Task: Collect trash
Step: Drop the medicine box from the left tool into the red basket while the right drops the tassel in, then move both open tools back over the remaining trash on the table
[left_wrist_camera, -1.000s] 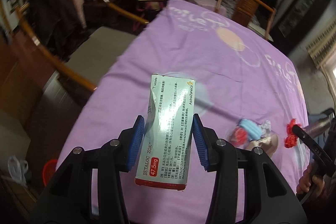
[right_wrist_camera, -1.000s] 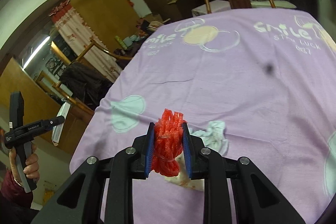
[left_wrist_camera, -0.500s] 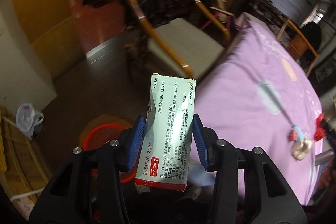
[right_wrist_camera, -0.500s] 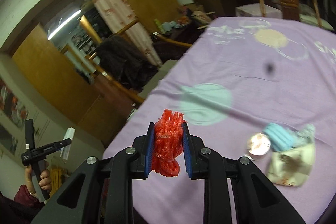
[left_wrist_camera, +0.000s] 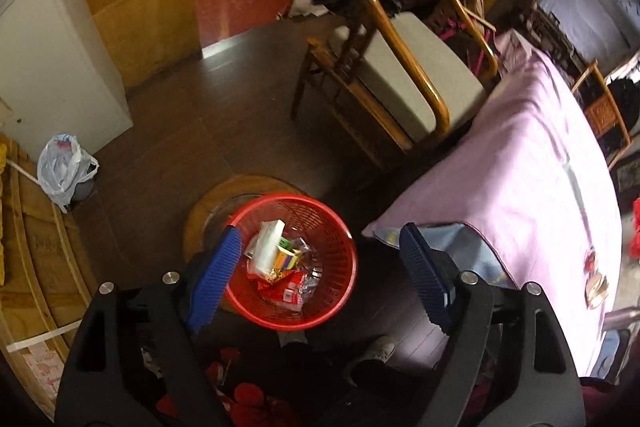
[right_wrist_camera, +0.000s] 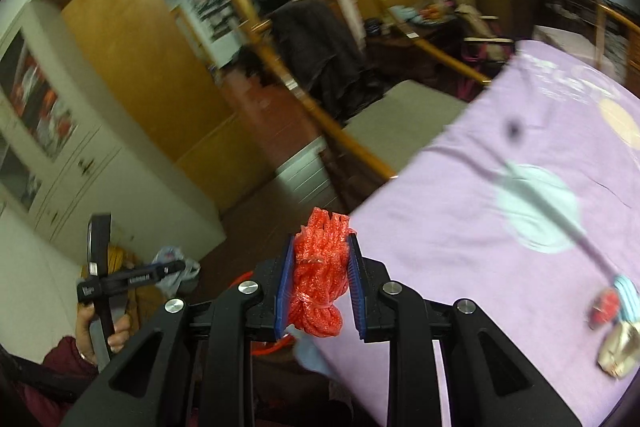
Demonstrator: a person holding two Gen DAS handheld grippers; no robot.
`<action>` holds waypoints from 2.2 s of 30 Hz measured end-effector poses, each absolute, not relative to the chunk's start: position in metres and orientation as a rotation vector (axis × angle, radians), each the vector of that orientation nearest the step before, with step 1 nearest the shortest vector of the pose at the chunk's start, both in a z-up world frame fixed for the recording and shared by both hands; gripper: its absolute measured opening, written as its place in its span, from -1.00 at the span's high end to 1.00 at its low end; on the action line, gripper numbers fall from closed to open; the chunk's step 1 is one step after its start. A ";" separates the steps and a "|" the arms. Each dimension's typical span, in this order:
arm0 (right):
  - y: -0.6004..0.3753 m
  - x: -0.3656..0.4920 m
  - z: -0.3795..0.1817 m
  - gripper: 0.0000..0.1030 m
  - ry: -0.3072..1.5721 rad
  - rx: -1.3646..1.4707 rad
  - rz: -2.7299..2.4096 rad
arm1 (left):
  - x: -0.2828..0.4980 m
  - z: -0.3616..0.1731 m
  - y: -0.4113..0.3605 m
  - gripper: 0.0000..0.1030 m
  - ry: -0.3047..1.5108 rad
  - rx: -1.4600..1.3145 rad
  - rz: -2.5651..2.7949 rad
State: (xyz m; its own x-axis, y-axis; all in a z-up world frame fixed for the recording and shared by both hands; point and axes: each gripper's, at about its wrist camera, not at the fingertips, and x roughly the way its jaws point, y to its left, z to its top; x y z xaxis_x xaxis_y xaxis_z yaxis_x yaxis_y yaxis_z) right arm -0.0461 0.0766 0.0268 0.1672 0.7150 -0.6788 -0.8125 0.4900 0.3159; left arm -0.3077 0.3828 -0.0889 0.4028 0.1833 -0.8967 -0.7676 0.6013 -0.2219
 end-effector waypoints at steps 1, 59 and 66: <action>0.087 -0.053 0.026 0.51 0.893 -0.145 1.114 | -0.316 -0.086 0.386 -0.56 0.970 -0.703 0.685; -0.101 -0.028 -0.009 -0.15 0.884 0.192 0.667 | -0.115 -0.043 0.217 -0.72 1.012 -0.242 0.144; -0.206 0.011 -0.024 -0.31 0.869 0.286 0.548 | -0.053 -0.045 0.130 -0.77 1.023 -0.180 0.038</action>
State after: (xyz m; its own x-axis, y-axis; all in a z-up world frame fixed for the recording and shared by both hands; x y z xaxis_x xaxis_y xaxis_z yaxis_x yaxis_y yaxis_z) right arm 0.0108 -0.2059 -0.0239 0.5206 0.5626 -0.6422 -0.3366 0.8265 0.4512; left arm -0.0533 0.1296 -0.0448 0.5219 -0.0526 -0.8514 -0.1155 0.9845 -0.1317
